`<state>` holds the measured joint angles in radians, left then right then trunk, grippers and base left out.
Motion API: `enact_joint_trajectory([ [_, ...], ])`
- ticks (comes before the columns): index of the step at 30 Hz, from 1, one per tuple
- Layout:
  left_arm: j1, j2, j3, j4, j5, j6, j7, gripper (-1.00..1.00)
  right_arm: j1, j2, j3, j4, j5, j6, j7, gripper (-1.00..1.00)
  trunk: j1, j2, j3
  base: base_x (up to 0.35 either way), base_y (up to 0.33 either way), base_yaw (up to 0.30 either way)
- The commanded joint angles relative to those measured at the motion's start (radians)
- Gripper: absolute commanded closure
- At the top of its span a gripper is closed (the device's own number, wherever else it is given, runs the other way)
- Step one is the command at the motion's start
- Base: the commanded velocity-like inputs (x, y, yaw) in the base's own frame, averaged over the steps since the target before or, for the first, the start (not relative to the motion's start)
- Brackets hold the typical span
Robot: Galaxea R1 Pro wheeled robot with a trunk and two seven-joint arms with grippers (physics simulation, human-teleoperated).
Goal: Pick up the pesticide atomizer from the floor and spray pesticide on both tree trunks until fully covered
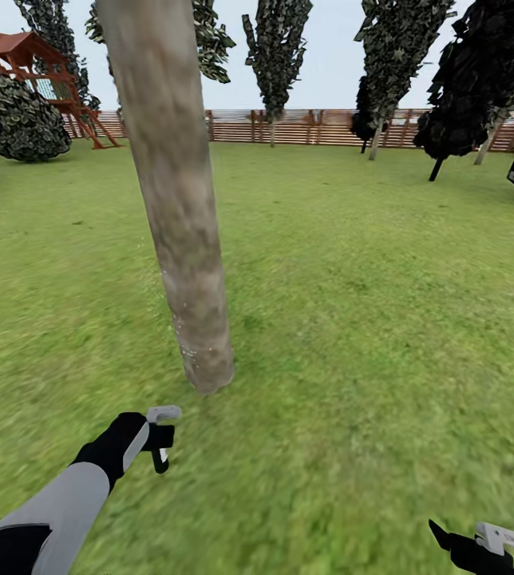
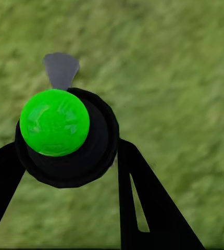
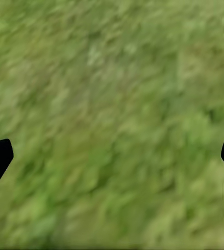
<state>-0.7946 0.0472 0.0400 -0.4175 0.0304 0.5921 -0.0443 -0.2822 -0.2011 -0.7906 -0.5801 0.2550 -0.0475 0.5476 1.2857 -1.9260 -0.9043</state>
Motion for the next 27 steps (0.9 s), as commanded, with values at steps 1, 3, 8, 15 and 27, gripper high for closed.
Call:
enact_joint_trajectory([
  [1,0.000,-0.001,0.000,0.000,0.001,-0.001,-0.002,1.00,0.000,-0.001,-0.001,0.000,0.000,0.000,0.000,-1.00,0.000,0.000,0.000,-0.022,-0.009,0.103],
  [3,0.000,-0.001,-0.001,-0.006,0.012,-0.003,-0.005,1.00,0.000,-0.002,-0.001,0.000,0.001,0.000,-0.001,-1.00,0.000,0.000,0.000,-0.011,-0.004,0.050],
  [8,-0.014,-0.002,-0.008,-0.046,0.022,0.004,-0.013,1.00,0.000,0.000,0.002,0.000,0.001,0.002,-0.001,-1.00,0.000,0.000,0.000,-0.002,-0.001,-0.028],
  [15,-0.204,-0.002,-0.011,-0.109,0.022,0.153,-0.012,1.00,0.000,0.004,0.009,-0.003,0.001,0.004,0.000,-1.00,0.000,0.000,0.000,0.000,0.000,-0.061],
  [27,-0.526,0.005,-0.009,-0.067,0.023,0.423,-0.038,1.00,0.000,0.002,0.008,0.035,0.051,0.001,-0.003,-1.00,0.000,0.000,0.000,0.000,0.000,0.000],
])
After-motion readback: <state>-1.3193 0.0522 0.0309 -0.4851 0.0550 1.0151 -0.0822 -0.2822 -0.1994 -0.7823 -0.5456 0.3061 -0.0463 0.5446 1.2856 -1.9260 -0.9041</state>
